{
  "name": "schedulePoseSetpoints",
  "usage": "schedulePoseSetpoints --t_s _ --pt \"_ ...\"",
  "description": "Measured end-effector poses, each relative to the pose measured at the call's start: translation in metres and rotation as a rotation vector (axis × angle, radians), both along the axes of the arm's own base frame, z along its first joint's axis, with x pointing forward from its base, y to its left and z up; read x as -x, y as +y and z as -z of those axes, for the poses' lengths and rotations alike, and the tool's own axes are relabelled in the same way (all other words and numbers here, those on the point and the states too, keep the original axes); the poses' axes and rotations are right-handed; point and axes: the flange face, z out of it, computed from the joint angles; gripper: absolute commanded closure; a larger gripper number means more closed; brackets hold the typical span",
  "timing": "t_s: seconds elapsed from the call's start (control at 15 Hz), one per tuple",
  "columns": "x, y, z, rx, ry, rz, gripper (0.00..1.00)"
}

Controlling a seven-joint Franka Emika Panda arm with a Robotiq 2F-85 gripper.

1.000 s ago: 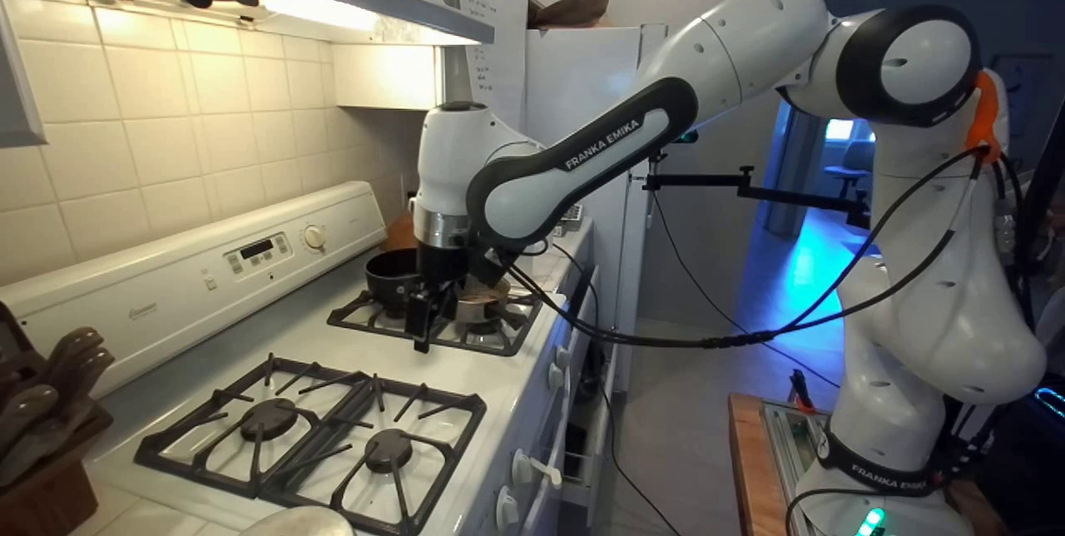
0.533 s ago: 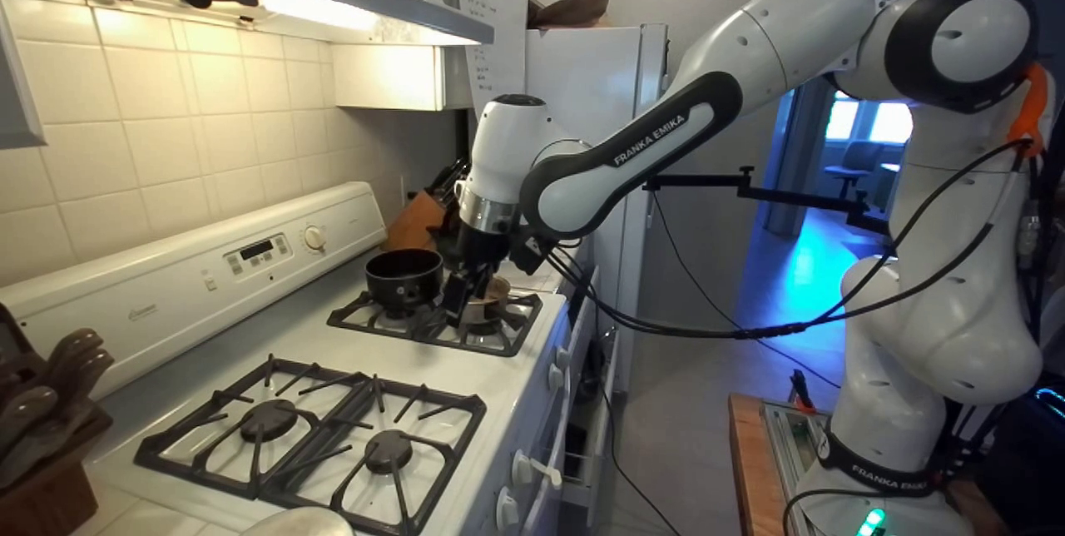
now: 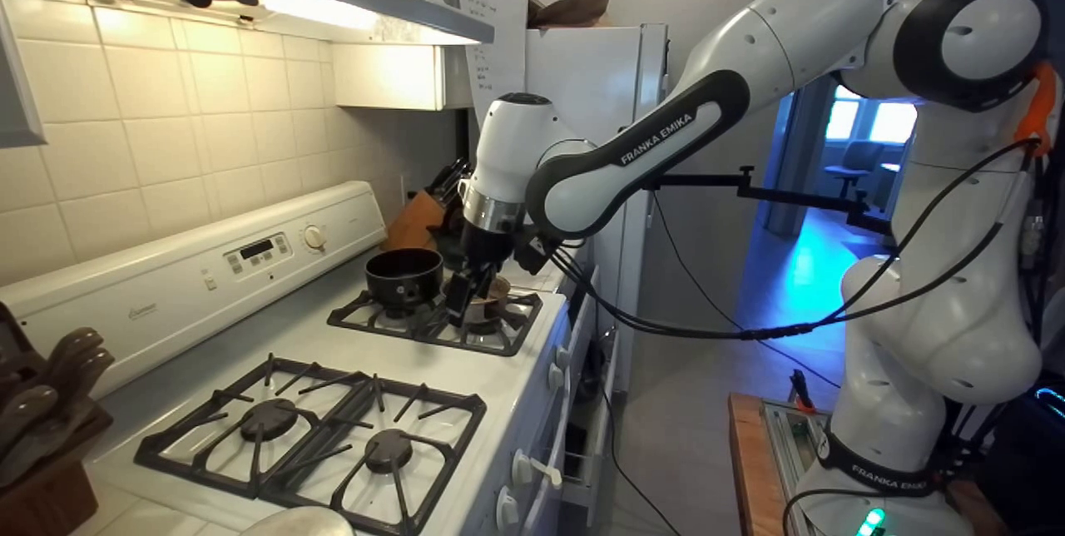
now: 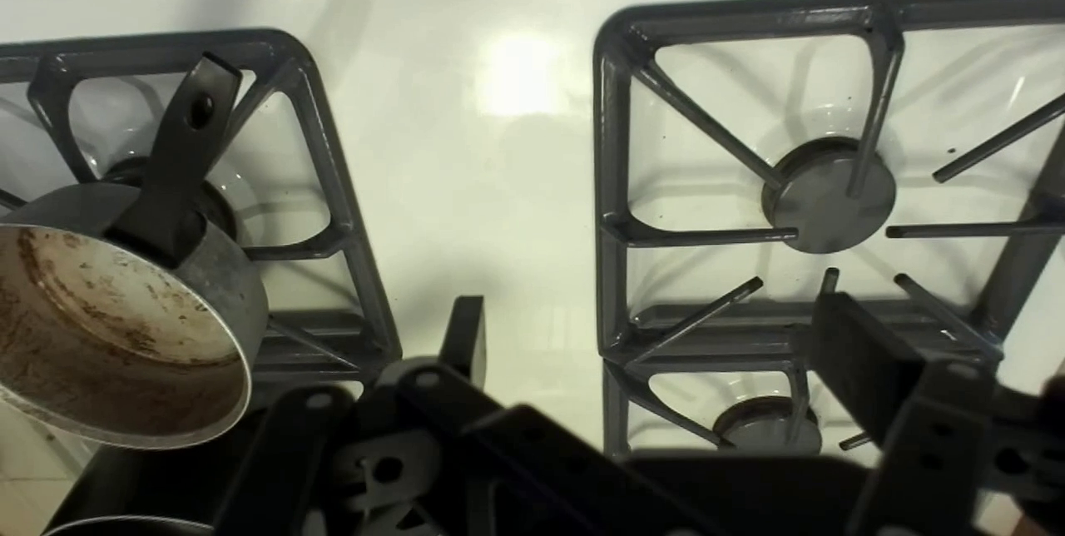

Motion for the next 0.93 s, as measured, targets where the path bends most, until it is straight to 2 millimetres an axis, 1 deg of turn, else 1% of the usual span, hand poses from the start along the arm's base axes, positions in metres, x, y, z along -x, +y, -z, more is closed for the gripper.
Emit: schedulePoseSetpoints --t_s 0.07,0.2,0.47,0.6,0.73,0.93 --pt "-0.001 -0.004 -0.002 -0.006 -0.006 0.026 0.00" --pt "-0.005 -0.022 -0.007 -0.023 -0.019 0.105 0.00" --pt "-0.010 -0.074 -0.015 -0.065 -0.047 0.306 0.00" --pt "-0.010 -0.097 -0.017 -0.078 -0.057 0.388 0.00" --pt "-0.010 -0.114 -0.019 -0.078 -0.063 0.417 0.00" --pt "-0.008 -0.133 -0.021 -0.064 -0.064 0.410 0.00"
